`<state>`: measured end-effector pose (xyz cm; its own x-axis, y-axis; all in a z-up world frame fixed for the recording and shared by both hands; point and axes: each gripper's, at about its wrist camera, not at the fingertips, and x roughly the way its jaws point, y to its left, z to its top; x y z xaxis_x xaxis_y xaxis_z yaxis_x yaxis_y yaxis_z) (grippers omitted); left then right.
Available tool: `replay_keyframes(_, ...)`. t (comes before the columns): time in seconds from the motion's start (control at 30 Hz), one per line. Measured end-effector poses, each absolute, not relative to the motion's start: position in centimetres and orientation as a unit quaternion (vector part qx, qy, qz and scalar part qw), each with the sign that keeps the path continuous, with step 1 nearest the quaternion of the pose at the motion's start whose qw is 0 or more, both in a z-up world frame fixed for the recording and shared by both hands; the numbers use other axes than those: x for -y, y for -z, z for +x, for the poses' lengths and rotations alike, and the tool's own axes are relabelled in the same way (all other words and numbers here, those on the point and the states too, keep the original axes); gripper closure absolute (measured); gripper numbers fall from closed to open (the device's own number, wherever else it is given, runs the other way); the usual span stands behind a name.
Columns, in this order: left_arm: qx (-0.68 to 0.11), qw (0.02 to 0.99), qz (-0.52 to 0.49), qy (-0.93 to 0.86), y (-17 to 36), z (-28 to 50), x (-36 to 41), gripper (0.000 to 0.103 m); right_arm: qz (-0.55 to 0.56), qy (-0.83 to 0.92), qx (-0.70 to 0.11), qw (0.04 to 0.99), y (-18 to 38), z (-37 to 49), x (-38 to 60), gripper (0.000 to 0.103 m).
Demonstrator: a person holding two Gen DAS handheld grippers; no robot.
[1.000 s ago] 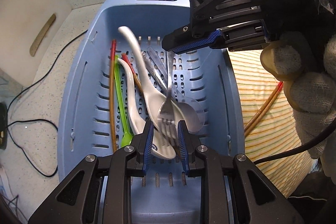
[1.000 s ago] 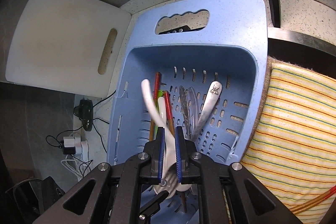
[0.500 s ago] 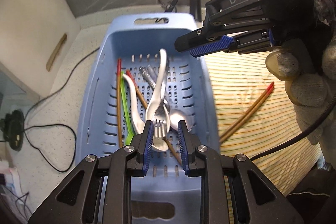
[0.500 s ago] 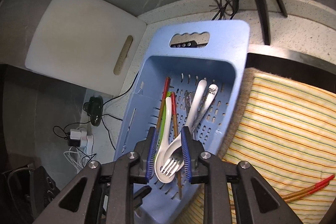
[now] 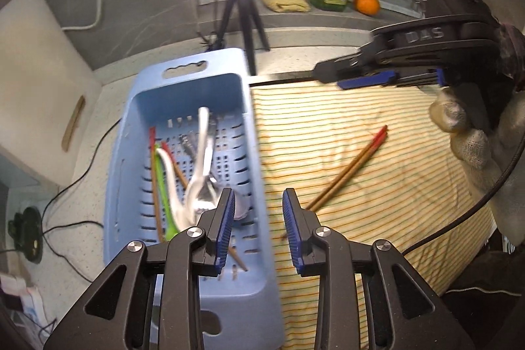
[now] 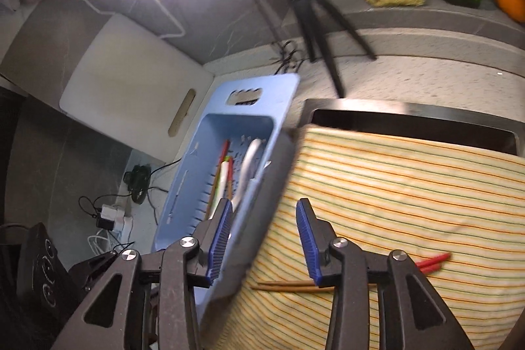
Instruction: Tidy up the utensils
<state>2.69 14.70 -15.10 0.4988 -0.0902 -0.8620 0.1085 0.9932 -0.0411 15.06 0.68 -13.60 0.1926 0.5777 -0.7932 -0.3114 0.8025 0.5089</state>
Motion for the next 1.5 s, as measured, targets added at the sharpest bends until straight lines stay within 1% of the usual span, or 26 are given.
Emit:
replay_keyframes(0.1, -0.504, 0.861, 0.019, 0.073, 15.5, 3.3, -13.4, 0.075, 0.131, -0.271, -0.551, 0.778, 13.2, 14.7, 2.5, 0.058)
replay_keyframes(0.2, -0.511, 0.854, 0.037, 0.093, 16.0, 4.1, -11.8, 0.075, 0.145, -0.241, -0.541, 0.792, 13.3, 14.3, 5.8, 0.058)
replay_keyframes(0.47, -0.538, 0.825, 0.072, 0.156, 18.0, 7.2, -7.2, 0.075, 0.192, -0.185, -0.572, 0.776, 15.5, 12.5, 11.6, 0.057)
replay_keyframes(0.6, -0.568, 0.798, 0.073, 0.188, 19.7, 8.8, -6.0, 0.075, 0.213, -0.176, -0.596, 0.754, 17.0, 11.5, 12.4, 0.057)
replay_keyframes(0.83, -0.617, 0.753, 0.091, 0.208, 22.1, 10.2, -5.1, 0.075, 0.240, -0.174, -0.610, 0.735, 18.4, 10.2, 12.6, 0.057)
replay_keyframes(1.0, -0.635, 0.734, 0.129, 0.202, 23.3, 10.5, -3.9, 0.075, 0.256, -0.175, -0.608, 0.731, 18.4, 9.8, 13.2, 0.057)
replay_keyframes(1.17, -0.650, 0.721, 0.142, 0.192, 24.5, 10.7, -2.8, 0.075, 0.267, -0.175, -0.603, 0.731, 18.0, 9.7, 14.4, 0.057)
replay_keyframes(1.3, -0.657, 0.717, 0.131, 0.193, 24.6, 10.6, -1.8, 0.076, 0.274, -0.179, -0.600, 0.730, 17.7, 9.7, 15.7, 0.057)
replay_keyframes(1.5, -0.660, 0.723, 0.104, 0.174, 24.5, 8.4, 0.6, 0.076, 0.270, -0.197, -0.610, 0.719, 17.8, 9.7, 17.3, 0.057)
